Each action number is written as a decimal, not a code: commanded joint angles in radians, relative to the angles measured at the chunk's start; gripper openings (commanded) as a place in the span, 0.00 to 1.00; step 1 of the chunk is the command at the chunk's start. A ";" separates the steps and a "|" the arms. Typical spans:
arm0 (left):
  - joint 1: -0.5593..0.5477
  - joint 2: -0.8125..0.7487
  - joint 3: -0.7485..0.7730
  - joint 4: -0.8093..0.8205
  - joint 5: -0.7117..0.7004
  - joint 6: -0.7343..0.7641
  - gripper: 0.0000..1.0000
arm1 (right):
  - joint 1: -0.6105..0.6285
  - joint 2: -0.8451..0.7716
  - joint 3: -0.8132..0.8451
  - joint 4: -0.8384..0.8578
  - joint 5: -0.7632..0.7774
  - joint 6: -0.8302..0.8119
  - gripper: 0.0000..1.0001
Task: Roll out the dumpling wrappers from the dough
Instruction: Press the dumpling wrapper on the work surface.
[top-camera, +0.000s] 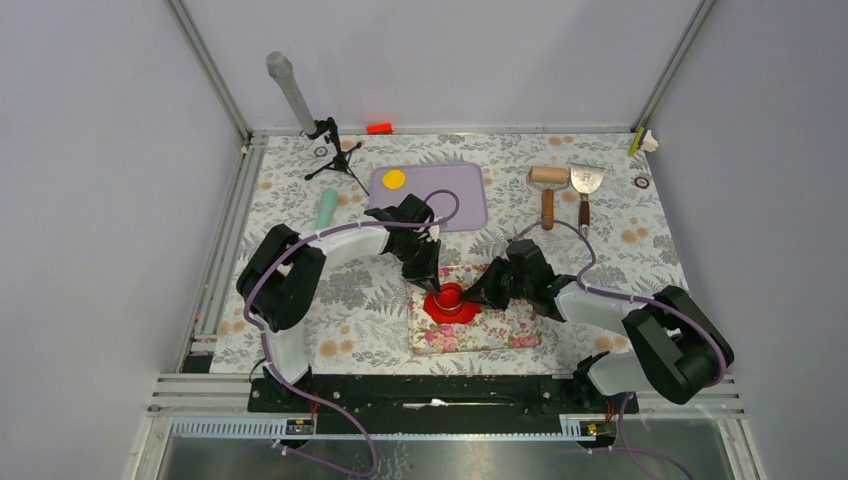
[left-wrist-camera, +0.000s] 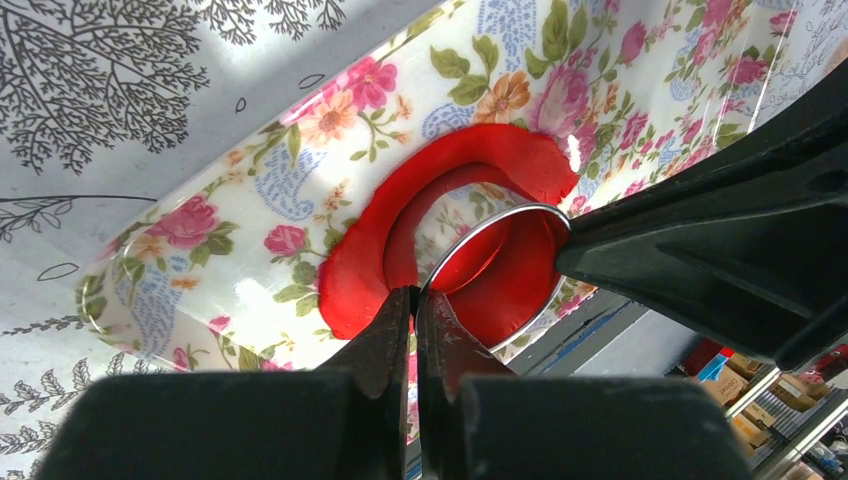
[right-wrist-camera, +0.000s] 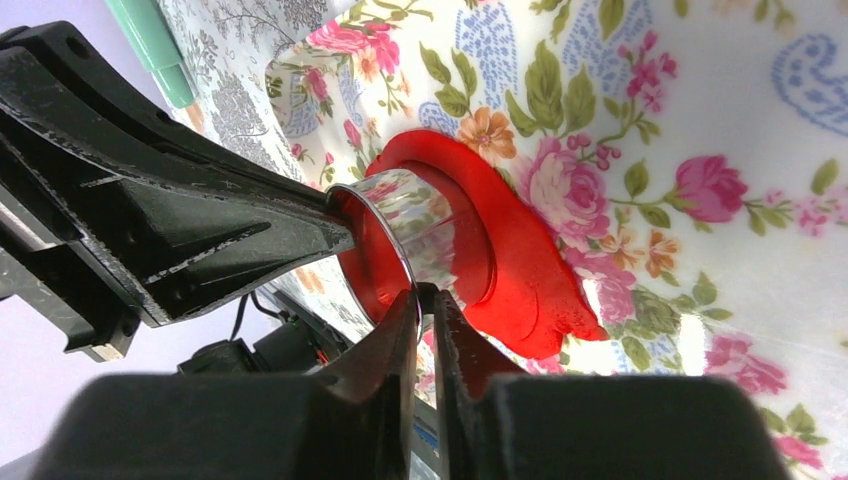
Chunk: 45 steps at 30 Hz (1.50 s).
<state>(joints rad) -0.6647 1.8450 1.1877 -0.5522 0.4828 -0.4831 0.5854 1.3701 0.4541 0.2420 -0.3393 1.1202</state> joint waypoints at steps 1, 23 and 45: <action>0.007 -0.027 -0.033 0.023 -0.034 -0.005 0.00 | 0.010 0.031 0.008 -0.035 0.014 -0.032 0.08; 0.003 -0.002 -0.126 0.070 -0.091 -0.030 0.00 | -0.007 0.249 0.083 -0.161 0.176 -0.139 0.00; -0.045 -0.061 -0.101 0.020 -0.080 -0.040 0.00 | -0.120 0.182 0.219 -0.321 0.192 -0.260 0.00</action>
<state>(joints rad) -0.6613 1.7794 1.0935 -0.3897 0.3702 -0.5442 0.5014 1.5536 0.6682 0.0994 -0.3943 0.9180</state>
